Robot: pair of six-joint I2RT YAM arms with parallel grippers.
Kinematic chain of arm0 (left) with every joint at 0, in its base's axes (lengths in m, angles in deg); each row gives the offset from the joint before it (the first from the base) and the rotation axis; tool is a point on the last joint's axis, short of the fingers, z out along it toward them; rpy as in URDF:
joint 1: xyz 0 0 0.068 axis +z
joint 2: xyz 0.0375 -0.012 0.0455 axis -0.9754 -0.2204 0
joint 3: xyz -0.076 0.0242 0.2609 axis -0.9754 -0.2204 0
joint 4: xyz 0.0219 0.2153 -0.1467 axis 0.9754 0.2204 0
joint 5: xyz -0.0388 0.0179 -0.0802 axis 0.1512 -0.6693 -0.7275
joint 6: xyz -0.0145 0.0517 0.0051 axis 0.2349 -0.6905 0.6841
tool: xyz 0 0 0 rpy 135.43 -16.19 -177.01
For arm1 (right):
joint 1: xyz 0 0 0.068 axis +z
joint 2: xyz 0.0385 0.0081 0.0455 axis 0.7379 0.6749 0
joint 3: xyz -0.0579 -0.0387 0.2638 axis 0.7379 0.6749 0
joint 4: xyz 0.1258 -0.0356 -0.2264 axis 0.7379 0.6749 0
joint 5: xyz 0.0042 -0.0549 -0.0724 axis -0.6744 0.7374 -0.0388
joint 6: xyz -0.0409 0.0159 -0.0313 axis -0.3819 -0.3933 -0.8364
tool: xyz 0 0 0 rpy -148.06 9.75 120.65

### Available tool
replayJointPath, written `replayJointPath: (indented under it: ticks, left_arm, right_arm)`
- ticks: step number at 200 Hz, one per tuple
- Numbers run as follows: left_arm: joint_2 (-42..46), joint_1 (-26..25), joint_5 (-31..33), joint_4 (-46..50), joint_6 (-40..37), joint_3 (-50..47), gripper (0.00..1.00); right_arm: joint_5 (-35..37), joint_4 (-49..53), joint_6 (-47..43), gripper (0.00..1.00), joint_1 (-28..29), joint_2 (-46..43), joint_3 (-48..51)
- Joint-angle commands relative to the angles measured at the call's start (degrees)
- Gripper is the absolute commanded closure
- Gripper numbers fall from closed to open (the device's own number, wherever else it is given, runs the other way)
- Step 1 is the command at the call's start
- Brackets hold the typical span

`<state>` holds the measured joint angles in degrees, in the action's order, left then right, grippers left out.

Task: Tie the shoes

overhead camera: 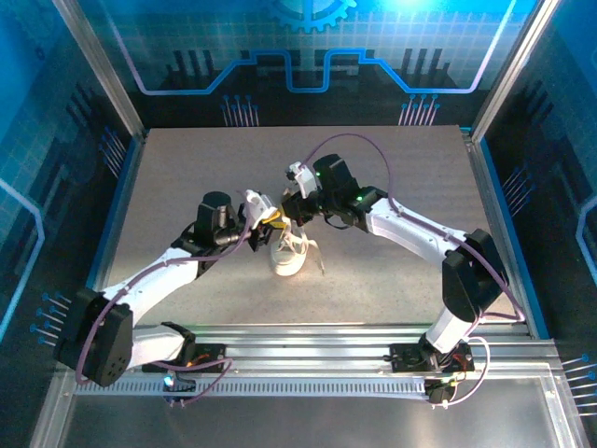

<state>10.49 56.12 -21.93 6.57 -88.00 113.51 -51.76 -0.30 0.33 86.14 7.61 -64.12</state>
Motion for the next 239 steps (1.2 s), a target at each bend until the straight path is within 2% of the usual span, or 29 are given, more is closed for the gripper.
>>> replayJointPath:
  ticks: [1, 39, 51, 67, 86, 95, 111, 124, 162, 202, 239]
  left_arm:
    - [-0.64, 0.14, 0.04, -6.85, 7.91, -1.76, 0.61]
    - [-4.15, 0.12, -0.46, -14.64, 10.9, -3.2, 0.6]
    - [-5.88, 0.14, -0.58, -16.43, 11.89, -2.74, 0.63]
    - [-8.0, 0.18, -1.85, -17.47, 12.36, -1.57, 0.75]
    - [-10.51, 0.23, -1.03, -19.84, 13.4, -1.11, 1.0]
    - [-11.31, 0.25, -0.7, -20.15, 14.29, -0.92, 1.0]
    - [-12.11, 0.32, -0.17, -20.35, 15.86, -0.99, 1.0]
    - [-12.42, 0.7, 0.71, -20.37, 16.76, -1.31, 1.0]
    - [-12.51, 4.3, 0.1, -19.31, 22.02, -1.28, 1.0]
    - [-12.07, 10.99, -0.36, -8.65, 27.9, 1.37, 1.0]
    - [-9.54, 12.09, -0.38, -9.01, 28.61, -2.35, 1.0]
  right_arm:
    - [-4.18, -3.89, 0.12, 1.0, 0.43, -1.38, 0.71]
    - [-6.83, -7.42, 0.96, 1.0, 0.18, -1.46, 2.86]
    - [-7.95, -8.49, 2.06, 1.0, -0.17, -1.37, 3.29]
    - [-8.79, -8.84, 2.47, 1.0, -0.39, -1.55, 3.28]
    - [-8.83, -7.76, 1.14, 0.94, -0.89, -2.39, 3.42]
    - [-8.83, -6.51, 1.0, 0.85, -1.66, -2.94, 3.37]
    - [-9.18, -3.46, 0.72, 0.53, -3.96, -3.95, 3.44]
    - [-8.21, -0.47, 0.26, 0.45, -6.44, -4.78, 4.04]
    - [-0.25, 8.03, -3.44, 0.39, -11.85, -5.5, 10.24]
    - [3.16, 7.63, -8.77, 0.37, -11.23, -0.26, 15.32]
    - [2.97, 8.18, -14.15, 0.36, -7.66, 8.24, 11.62]
